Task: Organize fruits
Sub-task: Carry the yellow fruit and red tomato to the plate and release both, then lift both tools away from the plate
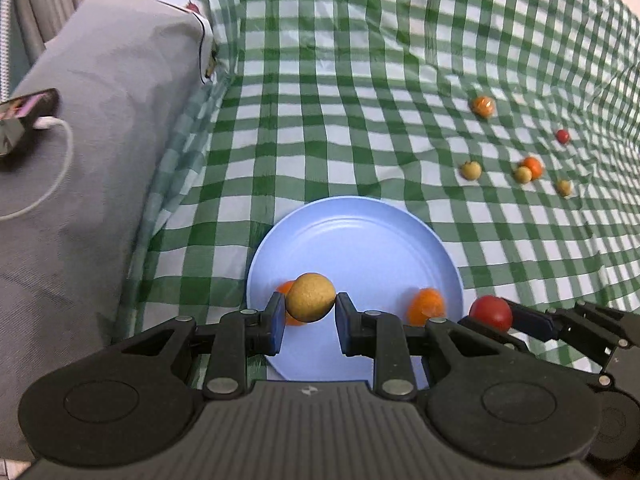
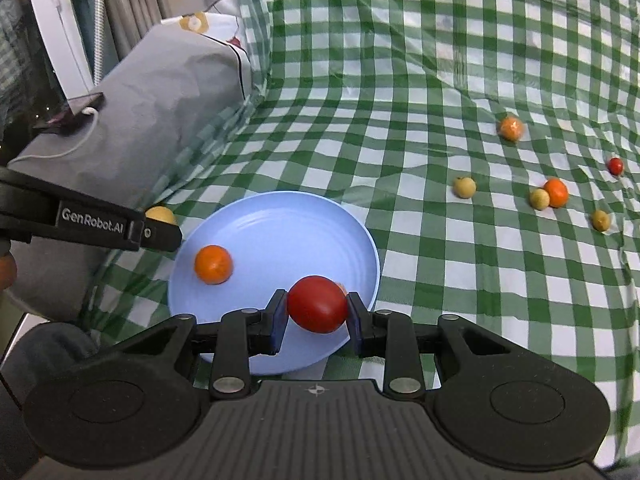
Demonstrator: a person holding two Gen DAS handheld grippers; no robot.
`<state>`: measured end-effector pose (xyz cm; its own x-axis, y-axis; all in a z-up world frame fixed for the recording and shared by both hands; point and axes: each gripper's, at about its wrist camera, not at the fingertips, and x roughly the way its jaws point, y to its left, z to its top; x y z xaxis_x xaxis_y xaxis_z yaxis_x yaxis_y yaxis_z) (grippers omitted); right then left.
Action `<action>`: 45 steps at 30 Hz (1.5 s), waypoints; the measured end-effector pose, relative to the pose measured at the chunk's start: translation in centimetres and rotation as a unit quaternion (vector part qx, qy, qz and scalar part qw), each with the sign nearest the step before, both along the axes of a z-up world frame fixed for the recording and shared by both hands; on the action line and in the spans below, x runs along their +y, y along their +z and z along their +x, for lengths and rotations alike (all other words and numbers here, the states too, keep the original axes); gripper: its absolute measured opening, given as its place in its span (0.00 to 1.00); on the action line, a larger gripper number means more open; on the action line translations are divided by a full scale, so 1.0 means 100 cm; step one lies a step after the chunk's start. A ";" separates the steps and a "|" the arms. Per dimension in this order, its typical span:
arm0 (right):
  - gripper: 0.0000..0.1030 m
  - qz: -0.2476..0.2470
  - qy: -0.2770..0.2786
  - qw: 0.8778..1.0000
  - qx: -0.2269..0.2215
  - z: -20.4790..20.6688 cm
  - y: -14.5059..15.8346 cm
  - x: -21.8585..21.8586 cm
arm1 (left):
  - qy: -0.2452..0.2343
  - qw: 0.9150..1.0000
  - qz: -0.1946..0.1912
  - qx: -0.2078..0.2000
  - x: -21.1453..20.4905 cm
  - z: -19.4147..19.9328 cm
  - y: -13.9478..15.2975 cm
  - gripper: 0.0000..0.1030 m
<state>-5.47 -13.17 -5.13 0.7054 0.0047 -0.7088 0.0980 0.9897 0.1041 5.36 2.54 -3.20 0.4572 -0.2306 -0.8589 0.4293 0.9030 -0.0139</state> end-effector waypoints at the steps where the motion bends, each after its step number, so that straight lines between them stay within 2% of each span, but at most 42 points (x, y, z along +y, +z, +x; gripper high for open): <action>1: 0.32 -0.002 0.001 1.000 0.002 0.006 -0.003 -0.002 | 0.000 1.000 0.003 0.002 -0.003 0.004 -0.004 0.28; 8: 0.32 -0.016 0.015 1.000 0.013 0.036 -0.023 -0.008 | -0.005 1.000 0.019 0.012 -0.016 0.028 -0.026 0.28; 17: 0.32 -0.024 0.028 0.999 0.022 0.053 -0.034 -0.007 | -0.009 0.999 0.036 0.019 -0.025 0.045 -0.044 0.28; 18: 0.32 -0.025 0.032 0.999 0.021 0.055 -0.034 -0.007 | -0.010 0.999 0.036 0.019 -0.025 0.045 -0.044 0.32; 19: 0.33 -0.026 0.037 0.999 0.022 0.057 -0.034 -0.007 | -0.011 0.999 0.035 0.019 -0.025 0.045 -0.043 0.51; 20: 0.34 -0.026 0.038 0.999 0.022 0.058 -0.032 -0.006 | -0.010 0.999 0.033 0.018 -0.025 0.044 -0.041 0.66; 21: 0.38 -0.026 0.036 0.999 0.022 0.058 -0.030 -0.007 | -0.006 0.999 0.030 0.010 -0.024 0.042 -0.037 0.92; 22: 0.50 -0.026 0.036 0.999 0.024 0.058 -0.028 -0.007 | 0.001 1.000 0.028 -0.004 -0.023 0.040 -0.033 0.99; 23: 0.63 -0.026 0.032 0.999 0.027 0.057 -0.025 -0.007 | 0.005 0.999 0.026 -0.019 -0.021 0.035 -0.028 1.00; 26: 0.82 -0.021 0.021 0.999 0.039 0.046 -0.018 -0.006 | -0.007 0.999 0.041 -0.011 -0.019 0.027 -0.022 1.00; 31: 0.89 0.000 0.003 0.998 0.062 0.016 -0.008 -0.005 | 0.004 0.998 0.070 0.008 -0.004 -0.003 -0.017 1.00; 34: 0.90 -0.001 -0.007 0.998 0.063 -0.005 0.002 0.000 | 0.008 0.997 0.079 0.007 0.010 -0.025 -0.007 1.00; 45: 0.96 -0.025 -0.001 0.999 0.023 -0.078 0.041 0.042 | 0.015 0.998 0.060 -0.010 0.043 -0.096 0.029 1.00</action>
